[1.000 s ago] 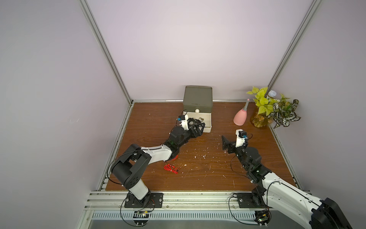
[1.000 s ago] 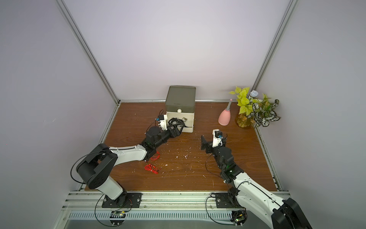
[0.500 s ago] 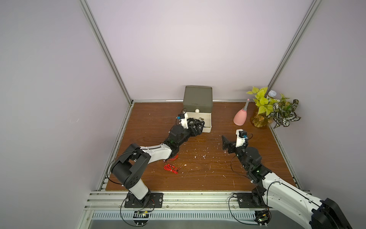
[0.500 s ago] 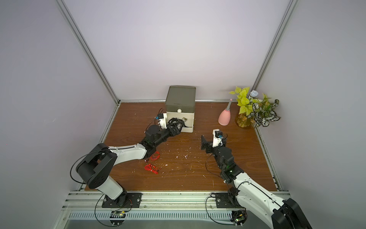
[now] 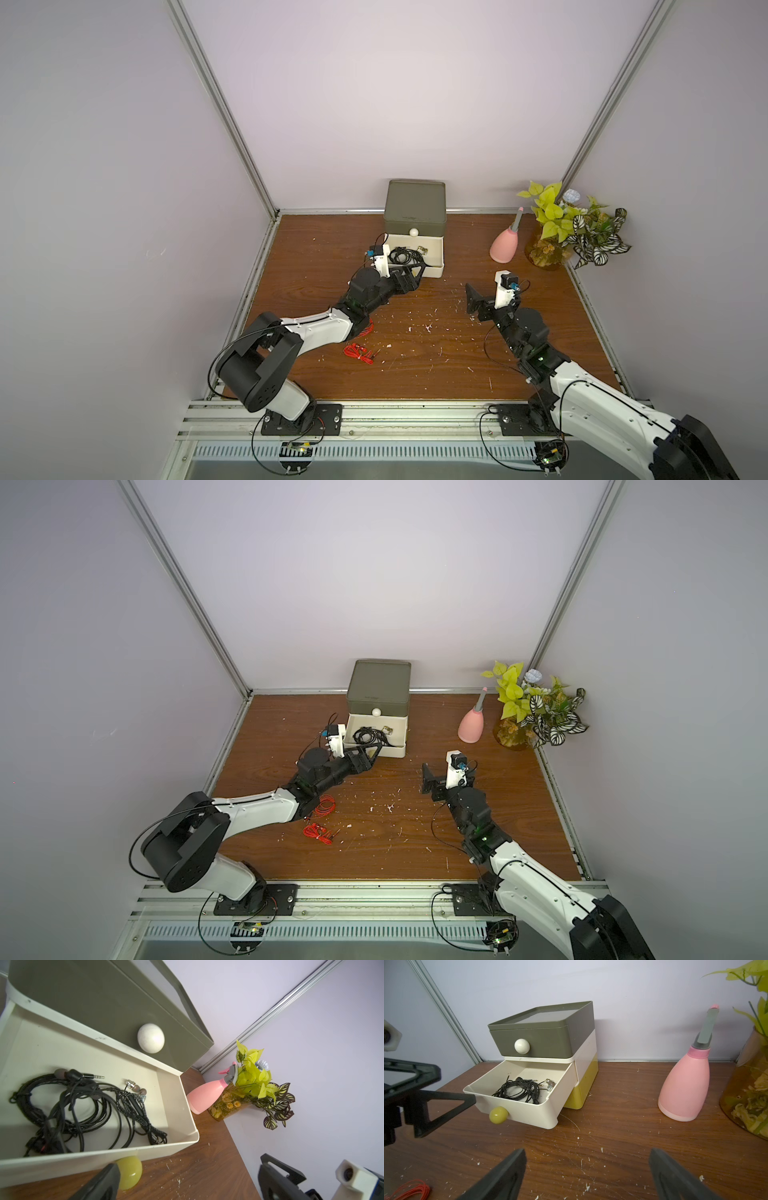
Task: Place the wired earphones into the drawer by color
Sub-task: Close the drawer in the storage box.
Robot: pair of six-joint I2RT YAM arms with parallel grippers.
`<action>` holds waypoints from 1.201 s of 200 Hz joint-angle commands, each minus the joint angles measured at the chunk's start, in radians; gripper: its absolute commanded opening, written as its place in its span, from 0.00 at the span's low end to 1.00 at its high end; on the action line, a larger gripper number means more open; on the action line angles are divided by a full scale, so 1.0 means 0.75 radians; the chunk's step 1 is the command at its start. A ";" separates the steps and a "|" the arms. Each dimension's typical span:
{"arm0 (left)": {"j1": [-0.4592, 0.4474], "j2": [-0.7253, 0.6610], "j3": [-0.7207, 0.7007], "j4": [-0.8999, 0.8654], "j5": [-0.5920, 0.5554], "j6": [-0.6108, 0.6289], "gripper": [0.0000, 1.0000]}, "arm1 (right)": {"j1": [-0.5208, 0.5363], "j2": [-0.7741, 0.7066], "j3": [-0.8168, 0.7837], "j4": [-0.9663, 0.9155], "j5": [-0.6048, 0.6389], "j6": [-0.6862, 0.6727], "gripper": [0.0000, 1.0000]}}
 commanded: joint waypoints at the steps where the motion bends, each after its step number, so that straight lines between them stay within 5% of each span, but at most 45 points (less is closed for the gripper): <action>1: 0.010 -0.014 -0.006 -0.019 0.008 0.005 1.00 | -0.007 0.003 0.006 0.062 0.019 -0.005 0.99; 240: 0.042 0.251 0.205 0.066 -0.035 0.108 1.00 | -0.007 -0.009 0.002 0.062 0.020 -0.001 0.99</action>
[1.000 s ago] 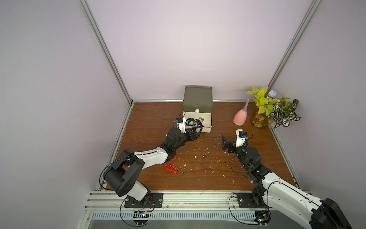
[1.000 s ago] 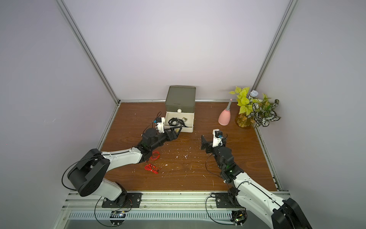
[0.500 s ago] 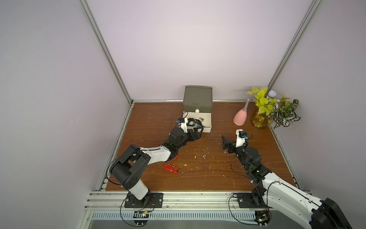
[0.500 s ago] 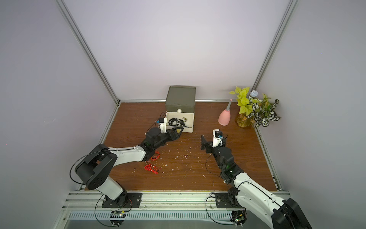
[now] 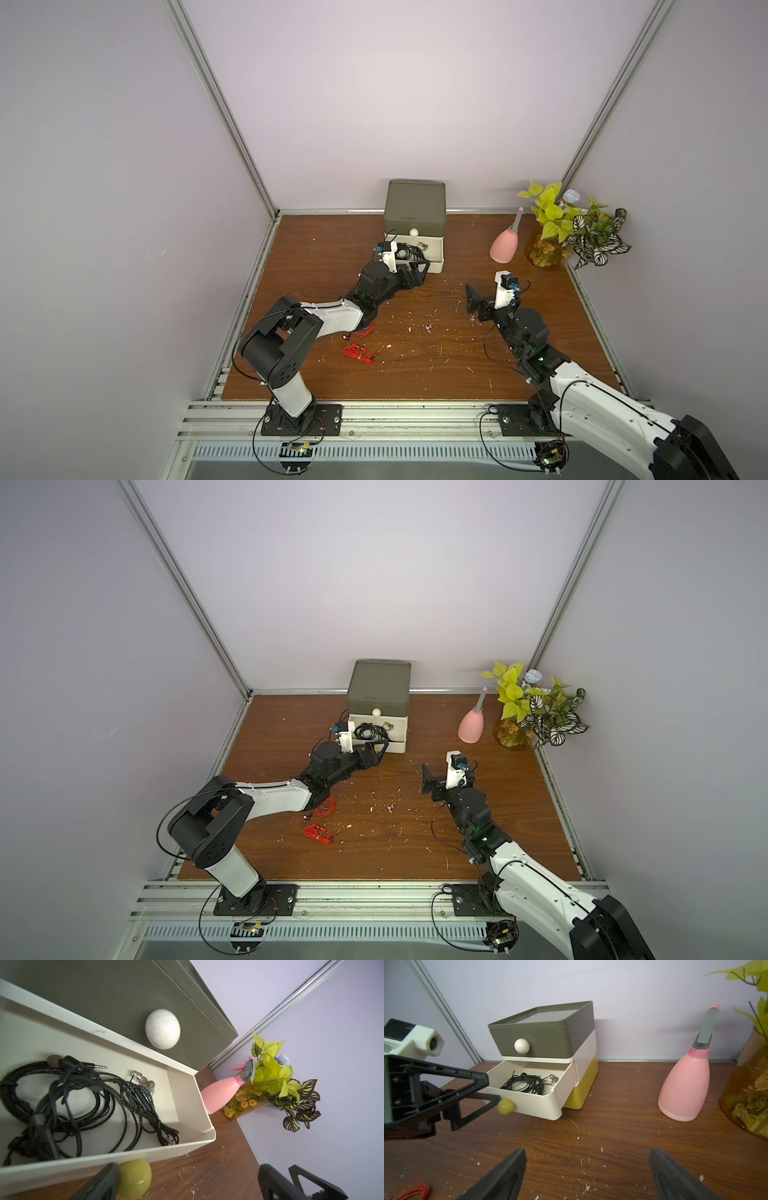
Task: Place the wired earphones into the drawer by color
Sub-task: Close the drawer in the storage box.
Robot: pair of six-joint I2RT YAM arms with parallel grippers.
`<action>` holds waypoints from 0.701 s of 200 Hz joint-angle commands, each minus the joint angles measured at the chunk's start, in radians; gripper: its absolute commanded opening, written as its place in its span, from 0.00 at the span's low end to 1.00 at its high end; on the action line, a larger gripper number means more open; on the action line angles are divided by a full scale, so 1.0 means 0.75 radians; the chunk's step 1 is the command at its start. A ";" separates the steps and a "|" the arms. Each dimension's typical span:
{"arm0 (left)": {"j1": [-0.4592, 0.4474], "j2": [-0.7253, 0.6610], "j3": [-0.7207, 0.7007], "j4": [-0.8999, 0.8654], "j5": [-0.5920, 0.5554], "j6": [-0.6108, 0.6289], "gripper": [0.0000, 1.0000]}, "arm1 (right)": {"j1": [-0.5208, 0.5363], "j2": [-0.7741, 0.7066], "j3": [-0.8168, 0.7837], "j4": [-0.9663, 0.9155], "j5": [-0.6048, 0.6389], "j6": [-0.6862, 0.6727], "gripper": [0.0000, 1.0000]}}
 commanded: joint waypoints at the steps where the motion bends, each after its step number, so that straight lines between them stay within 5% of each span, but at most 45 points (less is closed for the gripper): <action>1: 0.026 0.030 0.048 0.048 -0.019 0.047 1.00 | -0.007 -0.009 0.002 0.063 0.020 -0.001 0.99; 140: 0.080 0.193 0.222 0.042 0.015 0.104 1.00 | -0.007 -0.004 -0.003 0.068 0.027 -0.001 0.99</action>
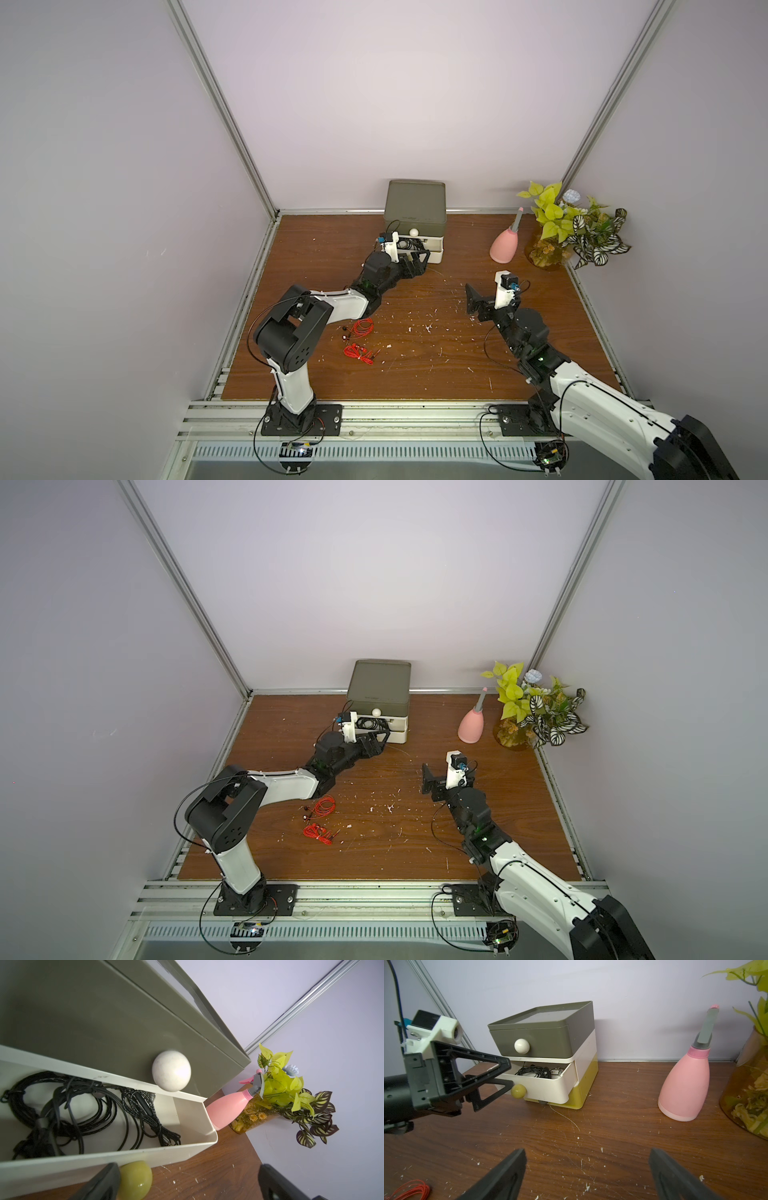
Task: Place the wired earphones into the drawer by color
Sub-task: Close the drawer in the storage box.
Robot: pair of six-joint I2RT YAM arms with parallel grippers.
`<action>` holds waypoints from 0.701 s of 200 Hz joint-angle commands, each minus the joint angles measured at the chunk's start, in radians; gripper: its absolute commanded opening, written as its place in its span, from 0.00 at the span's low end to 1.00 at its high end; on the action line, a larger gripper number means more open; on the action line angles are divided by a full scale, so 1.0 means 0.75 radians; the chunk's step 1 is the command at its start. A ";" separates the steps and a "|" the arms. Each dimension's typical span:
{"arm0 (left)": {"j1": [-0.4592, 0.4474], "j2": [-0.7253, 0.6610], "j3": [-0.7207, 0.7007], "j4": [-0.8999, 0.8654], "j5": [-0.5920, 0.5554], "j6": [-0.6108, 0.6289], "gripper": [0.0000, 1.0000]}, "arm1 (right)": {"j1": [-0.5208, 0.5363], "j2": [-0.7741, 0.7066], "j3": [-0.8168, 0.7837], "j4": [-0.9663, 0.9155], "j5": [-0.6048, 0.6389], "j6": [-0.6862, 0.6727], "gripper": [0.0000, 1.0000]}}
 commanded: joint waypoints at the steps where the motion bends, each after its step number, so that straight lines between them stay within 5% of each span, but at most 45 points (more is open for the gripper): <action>1: 0.025 0.036 0.054 0.026 0.008 0.040 1.00 | -0.007 -0.005 -0.003 0.068 0.027 -0.002 0.99; 140: 0.050 0.215 0.192 0.181 0.022 0.144 1.00 | -0.007 -0.001 -0.002 0.070 0.025 -0.006 0.99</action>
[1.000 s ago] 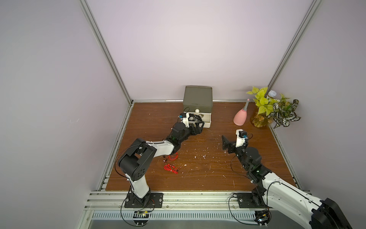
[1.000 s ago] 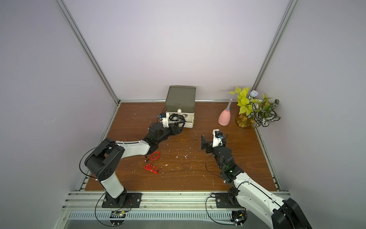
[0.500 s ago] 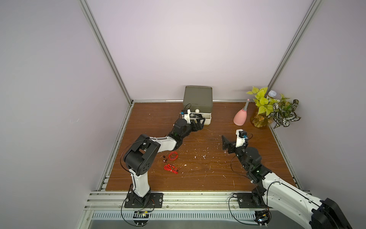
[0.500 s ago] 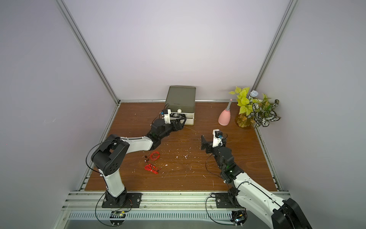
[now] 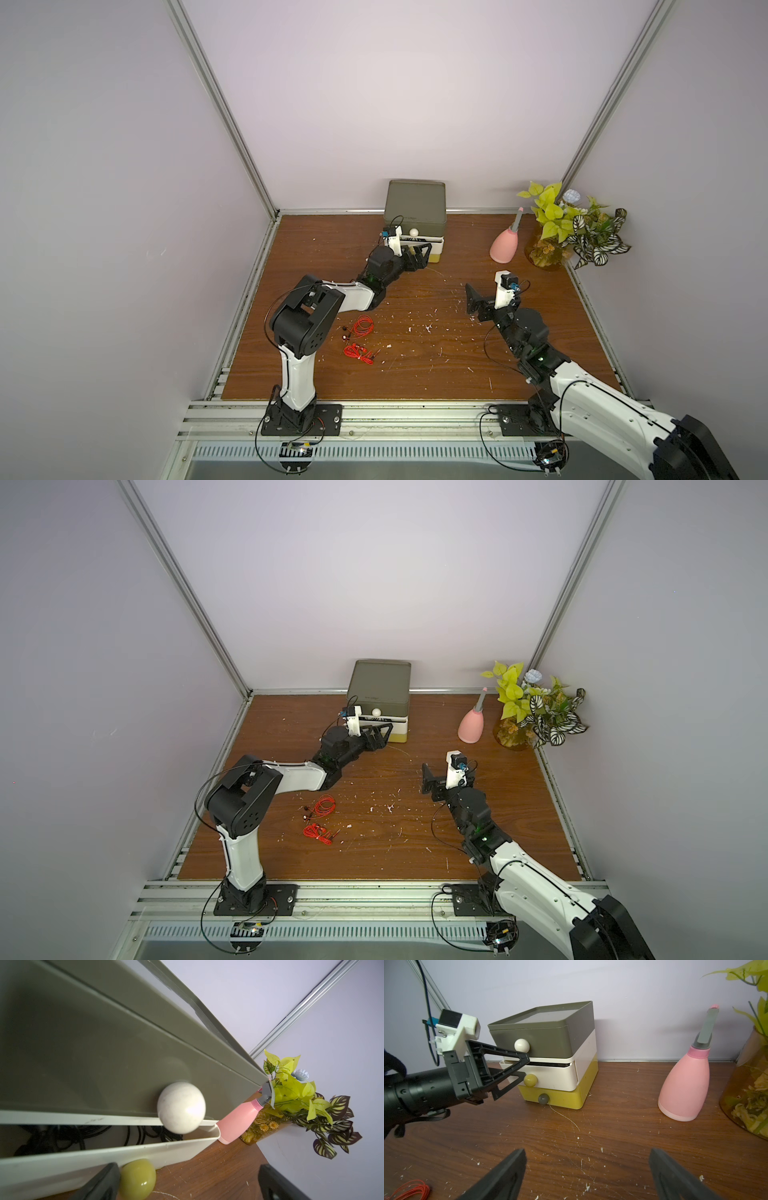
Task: Place the wired earphones into the drawer by color
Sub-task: Close the drawer in the storage box.
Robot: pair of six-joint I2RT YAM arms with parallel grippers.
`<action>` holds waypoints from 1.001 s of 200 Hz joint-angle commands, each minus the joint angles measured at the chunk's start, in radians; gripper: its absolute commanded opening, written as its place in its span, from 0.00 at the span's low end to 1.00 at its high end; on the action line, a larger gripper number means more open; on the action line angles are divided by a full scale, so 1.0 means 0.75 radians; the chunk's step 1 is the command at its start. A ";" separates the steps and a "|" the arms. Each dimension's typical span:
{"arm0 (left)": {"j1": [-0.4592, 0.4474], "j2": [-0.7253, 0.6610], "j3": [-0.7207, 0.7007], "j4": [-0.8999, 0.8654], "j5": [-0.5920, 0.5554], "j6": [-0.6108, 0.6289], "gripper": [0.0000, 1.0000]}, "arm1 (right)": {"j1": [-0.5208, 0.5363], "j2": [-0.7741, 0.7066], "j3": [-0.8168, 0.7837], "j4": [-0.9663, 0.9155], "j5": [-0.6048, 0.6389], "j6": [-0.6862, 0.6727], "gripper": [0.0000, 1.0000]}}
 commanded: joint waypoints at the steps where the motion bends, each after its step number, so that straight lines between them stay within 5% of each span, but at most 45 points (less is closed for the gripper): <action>1: 0.024 0.035 0.048 0.081 0.018 0.052 1.00 | -0.007 -0.001 -0.002 0.070 0.025 -0.005 0.99; 127: 0.029 0.068 0.061 0.151 0.040 0.073 1.00 | -0.006 0.025 0.001 0.076 0.018 -0.007 0.99; 200: 0.031 -0.174 -0.184 0.151 0.014 0.011 1.00 | -0.007 0.094 0.034 0.058 -0.080 -0.010 0.99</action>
